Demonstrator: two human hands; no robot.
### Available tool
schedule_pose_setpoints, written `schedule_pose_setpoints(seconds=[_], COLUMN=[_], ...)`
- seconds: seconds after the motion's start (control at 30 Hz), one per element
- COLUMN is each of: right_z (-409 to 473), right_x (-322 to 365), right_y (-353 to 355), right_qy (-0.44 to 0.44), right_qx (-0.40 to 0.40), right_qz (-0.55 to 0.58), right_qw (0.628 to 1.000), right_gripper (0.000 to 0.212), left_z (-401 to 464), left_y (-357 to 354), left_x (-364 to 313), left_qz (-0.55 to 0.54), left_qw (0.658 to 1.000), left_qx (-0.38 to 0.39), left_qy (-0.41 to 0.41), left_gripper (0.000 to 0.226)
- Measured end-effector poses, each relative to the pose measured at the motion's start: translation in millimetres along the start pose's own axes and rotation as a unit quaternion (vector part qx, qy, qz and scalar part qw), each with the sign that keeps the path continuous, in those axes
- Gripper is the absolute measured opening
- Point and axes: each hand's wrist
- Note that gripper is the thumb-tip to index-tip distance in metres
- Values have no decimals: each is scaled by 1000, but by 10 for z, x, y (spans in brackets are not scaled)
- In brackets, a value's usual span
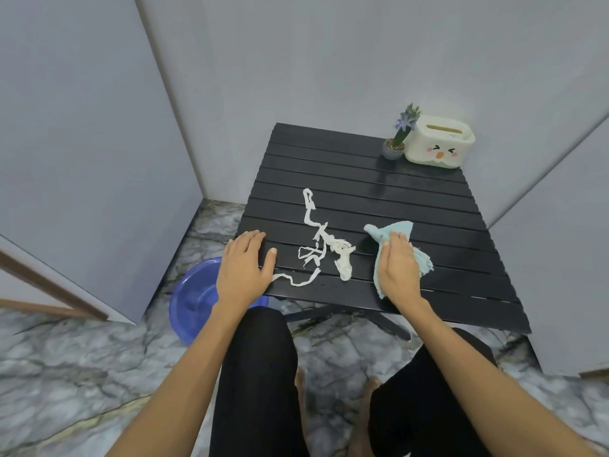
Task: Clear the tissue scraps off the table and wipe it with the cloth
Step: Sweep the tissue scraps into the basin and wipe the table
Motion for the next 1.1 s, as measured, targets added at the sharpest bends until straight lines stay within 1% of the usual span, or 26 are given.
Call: schedule_pose_setpoints(seconds=[0.03, 0.07, 0.13, 0.17, 0.3, 0.43, 0.53, 0.6, 0.67, 0.73, 0.8, 0.87, 0.97, 1.03, 1.1], right_z=[-3, -19, -72, -113, -233, -299, -295, -267, -211, -109, 69, 319, 722, 939, 1078], right_x=[54, 119, 288, 388, 703, 962, 1110, 1214, 1291, 1308, 1279, 1214, 1101, 1006, 904], right_y=[-15, -23, -42, -55, -276, -532, -636, -662, -648, -589, -477, -341, -209, -240, -370], right_qy=[-15, -25, -33, -29, 9, 61, 73, 63, 31, -7, -26, -26, 10, 42, 76], right_qx=[-9, -17, -15, -8, 11, 28, 48, 66, 67, 40, 3, -23, -49, -44, -12], right_qz=[26, 52, 99, 119, 160, 162, 196, 235, 280, 314, 333, 329, 291, 254, 210], right_qw=[1000, 998, 994, 992, 987, 984, 977, 968, 957, 949, 942, 944, 955, 965, 975], right_gripper=[50, 46, 29, 26, 22, 20, 20, 19, 18, 18, 18, 16, 17, 20, 22], left_z=[4, 3, -2, -6, 5, 5, 0, 6, 8, 3, -5, -4, -8, -9, -11], left_y=[6, 11, 23, 31, 61, 86, 92, 89, 91, 98, 103, 101, 76, 60, 52], left_x=[0, 1, 0, -1, -23, -37, -46, -52, -60, -57, -47, -47, -51, -48, -47], left_qz=[-2, -4, -9, -13, -32, -57, -69, -72, -79, -88, -95, -92, -81, -81, -80], left_qw=[1000, 1000, 1000, 1000, 999, 997, 996, 995, 993, 991, 990, 990, 991, 991, 991], left_qx=[2, 3, 7, 9, 7, 1, -7, -7, -6, -6, -10, -14, -19, -22, -25], left_qy=[2, 3, 6, 8, 21, 50, 61, 72, 91, 100, 102, 102, 101, 105, 105], left_gripper=[51, 51, 51, 52, 53, 47, 45, 44, 44, 43, 43, 43, 44, 44, 44])
Point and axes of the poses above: each hand's wrist, its own z-axis towards the middle knuckle, its own y-axis out of the back of the hand, x = y × z, and after that the axes turned 14 degrees about -x, right-handed
